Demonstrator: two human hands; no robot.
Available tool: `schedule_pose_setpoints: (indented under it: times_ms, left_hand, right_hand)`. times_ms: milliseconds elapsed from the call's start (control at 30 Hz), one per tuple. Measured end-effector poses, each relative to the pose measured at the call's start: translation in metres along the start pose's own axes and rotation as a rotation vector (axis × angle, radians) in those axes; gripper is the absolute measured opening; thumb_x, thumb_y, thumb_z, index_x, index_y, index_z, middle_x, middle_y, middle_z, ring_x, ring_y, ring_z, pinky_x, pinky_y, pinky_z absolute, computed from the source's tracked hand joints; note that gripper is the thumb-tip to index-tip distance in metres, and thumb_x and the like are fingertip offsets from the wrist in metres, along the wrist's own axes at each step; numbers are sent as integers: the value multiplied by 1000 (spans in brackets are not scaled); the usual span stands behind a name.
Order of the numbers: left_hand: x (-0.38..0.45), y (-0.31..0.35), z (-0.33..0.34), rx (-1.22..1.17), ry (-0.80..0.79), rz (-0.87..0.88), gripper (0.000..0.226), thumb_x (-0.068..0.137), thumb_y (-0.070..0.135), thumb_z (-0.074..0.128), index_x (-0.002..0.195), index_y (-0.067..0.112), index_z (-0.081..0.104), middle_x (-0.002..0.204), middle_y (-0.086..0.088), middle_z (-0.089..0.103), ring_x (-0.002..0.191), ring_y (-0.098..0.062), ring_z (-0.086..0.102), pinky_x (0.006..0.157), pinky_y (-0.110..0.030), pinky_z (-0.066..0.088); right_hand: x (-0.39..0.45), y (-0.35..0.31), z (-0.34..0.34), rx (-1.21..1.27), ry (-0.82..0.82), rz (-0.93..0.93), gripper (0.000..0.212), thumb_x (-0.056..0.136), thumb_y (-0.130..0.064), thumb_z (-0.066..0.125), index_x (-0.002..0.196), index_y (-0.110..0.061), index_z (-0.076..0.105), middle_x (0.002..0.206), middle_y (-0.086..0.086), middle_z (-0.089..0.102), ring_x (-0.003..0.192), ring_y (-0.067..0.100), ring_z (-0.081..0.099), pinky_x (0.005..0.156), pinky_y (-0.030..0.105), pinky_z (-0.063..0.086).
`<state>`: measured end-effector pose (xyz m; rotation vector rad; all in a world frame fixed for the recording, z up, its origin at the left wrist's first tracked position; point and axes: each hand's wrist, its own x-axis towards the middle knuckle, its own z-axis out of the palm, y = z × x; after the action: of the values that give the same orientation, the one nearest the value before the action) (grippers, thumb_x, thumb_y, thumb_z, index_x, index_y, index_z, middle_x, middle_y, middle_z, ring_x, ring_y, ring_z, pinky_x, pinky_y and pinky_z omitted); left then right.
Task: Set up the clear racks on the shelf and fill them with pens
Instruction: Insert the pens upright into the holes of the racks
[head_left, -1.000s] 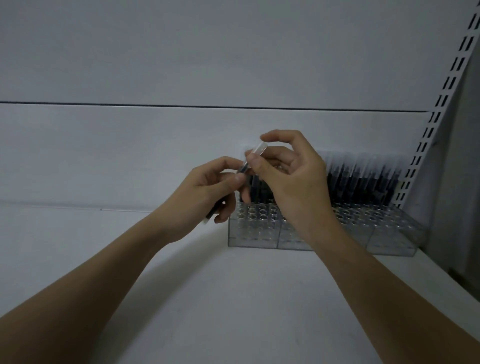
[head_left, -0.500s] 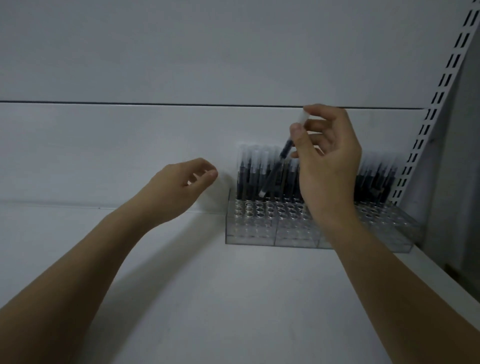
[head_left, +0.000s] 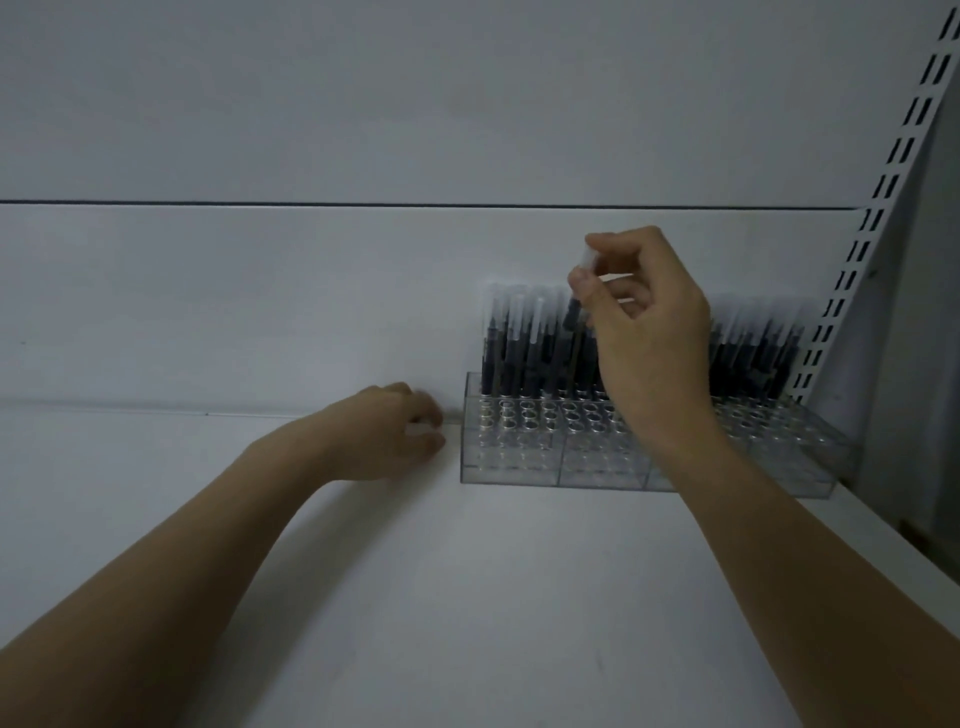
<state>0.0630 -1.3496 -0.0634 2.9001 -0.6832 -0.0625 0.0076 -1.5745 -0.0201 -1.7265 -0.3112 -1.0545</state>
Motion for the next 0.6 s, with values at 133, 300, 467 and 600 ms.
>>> schedule_pose_setpoints:
  times_ms: [133, 300, 467, 600]
  left_hand:
    - [1, -1, 2, 10, 10, 0, 35, 99, 42, 49, 131, 29, 55, 129, -2, 51, 119, -24, 49, 101, -35, 40]
    - [2, -1, 4, 23, 15, -8, 38, 98, 45, 49, 132, 29, 54, 133, 0, 49, 124, -25, 46, 104, -40, 40]
    - [1, 6, 4, 26, 5, -54, 37, 99, 45, 46, 131, 28, 54, 138, 1, 47, 123, -25, 44, 102, -45, 42]
    - [3, 19, 6, 38, 65, -157, 31, 101, 42, 42, 121, 26, 58, 138, 2, 46, 120, -26, 44, 96, -47, 43]
  right_hand:
    - [-4, 9, 3, -101, -135, 64, 13, 96, -18, 65, 105, -25, 61, 91, -9, 63, 81, 10, 65, 71, 18, 53]
    - [-6, 8, 6, -158, -147, 62, 11, 96, -15, 63, 103, -22, 58, 98, 1, 62, 83, 8, 63, 73, 19, 54]
    - [-5, 9, 7, -180, -174, 119, 10, 94, -13, 63, 99, -19, 57, 86, 2, 62, 74, 9, 61, 66, 20, 51]
    - [-5, 11, 8, -204, -201, 141, 12, 93, -10, 63, 94, -19, 55, 81, -3, 60, 72, 10, 59, 63, 24, 52]
